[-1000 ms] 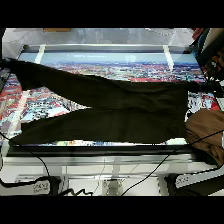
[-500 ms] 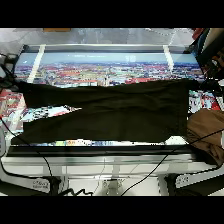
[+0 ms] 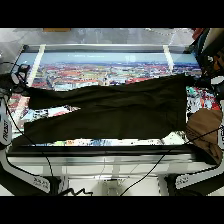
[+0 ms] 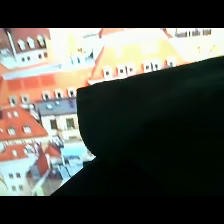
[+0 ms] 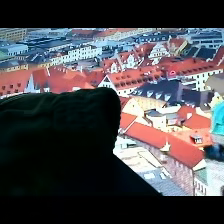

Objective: Fold the clothes and pants, and hang the long-sleeved shirts on hangers.

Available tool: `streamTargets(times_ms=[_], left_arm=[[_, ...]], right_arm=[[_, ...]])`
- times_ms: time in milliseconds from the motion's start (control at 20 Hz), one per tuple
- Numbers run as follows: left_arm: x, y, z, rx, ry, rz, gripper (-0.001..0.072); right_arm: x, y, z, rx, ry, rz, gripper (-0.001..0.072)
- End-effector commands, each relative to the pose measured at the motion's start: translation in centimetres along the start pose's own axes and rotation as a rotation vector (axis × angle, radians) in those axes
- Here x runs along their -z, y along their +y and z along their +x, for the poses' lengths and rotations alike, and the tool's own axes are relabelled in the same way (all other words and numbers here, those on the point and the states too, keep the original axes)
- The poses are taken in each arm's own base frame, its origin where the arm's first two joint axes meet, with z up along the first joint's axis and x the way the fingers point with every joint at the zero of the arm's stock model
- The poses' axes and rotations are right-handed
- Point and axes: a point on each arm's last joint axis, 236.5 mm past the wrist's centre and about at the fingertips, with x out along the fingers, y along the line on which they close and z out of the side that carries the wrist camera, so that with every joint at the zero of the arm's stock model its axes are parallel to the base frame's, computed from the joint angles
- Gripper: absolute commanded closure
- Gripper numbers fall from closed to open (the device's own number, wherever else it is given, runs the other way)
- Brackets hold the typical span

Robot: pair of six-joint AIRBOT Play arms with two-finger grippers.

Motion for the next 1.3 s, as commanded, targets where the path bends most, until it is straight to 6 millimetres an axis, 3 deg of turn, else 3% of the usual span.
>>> streamTargets(times_ms=[0, 150, 200, 250, 300, 350, 450, 650, 850, 900, 950, 1000, 1050, 1250], left_arm=[[-5.8, 2.5, -3.1, -0.093, -0.241, -0.004, 0.0681], [-7.9, 3.4, -4.5, -0.13, -0.335, -0.005, 0.0677], [-7.9, 3.4, -4.5, -0.13, -0.334, -0.004, 0.0608], [-7.8, 3.3, -4.3, -0.128, -0.331, -0.004, 0.0334], [-7.8, 3.3, -4.2, -0.127, -0.329, -0.005, -0.0013], [-7.6, 3.3, -4.2, -0.125, -0.325, -0.008, -0.0004], [-7.4, 3.2, -4.1, -0.12, -0.316, -0.021, -0.0001], [-7.2, 3.1, -4.0, -0.105, -0.31, -0.089, 0.0002], [-4.8, 2.2, -3.4, -0.07, -0.203, -0.092, 0.0007], [-3.9, 1.8, -3.3, -0.056, -0.161, -0.095, 0.0102], [-2.9, 1.5, -3.3, -0.042, -0.119, -0.099, 0.0334], [-2.1, 1.0, -3.5, -0.028, -0.08, -0.097, 0.0576], [-1.2, 0.7, -3.9, -0.016, -0.043, -0.097, 0.0679], [0.0, 0.9, -7.3, -0.015, 0.005, -0.099, 0.0681]], right_arm=[[-0.5, 0.0, 0.0, 0.008, -0.018, -0.002, 0.0688], [-0.4, 0.0, 0.0, 0.008, -0.017, -0.001, 0.0688], [-0.4, 0.0, 0.1, 0.007, -0.017, -0.002, 0.0688], [-0.4, 0.0, 0.1, 0.007, -0.017, -0.002, 0.0688], [-0.4, 0.0, 0.1, 0.007, -0.017, -0.001, 0.0686], [-0.4, 0.0, 0.1, 0.007, -0.017, -0.002, 0.0628], [-0.4, 0.0, 0.0, 0.008, -0.017, -0.001, 0.0372], [-0.4, 0.0, 0.1, 0.005, -0.013, -0.002, 0.0351], [-0.3, 0.1, 0.0, 0.004, -0.01, 0.006, 0.0373], [-0.3, 0.0, 0.0, 0.004, -0.01, 0.026, 0.0374], [-0.3, 0.2, -0.1, 0.001, -0.01, 0.032, 0.0375], [-0.3, 0.7, -0.6, -0.012, 0.0, 0.029, 0.0454], [-0.3, 1.3, -1.3, -0.031, 0.016, 0.02, 0.0686], [-2.5, 2.8, -6.2, -0.029, -0.009, -0.057, 0.0688]])
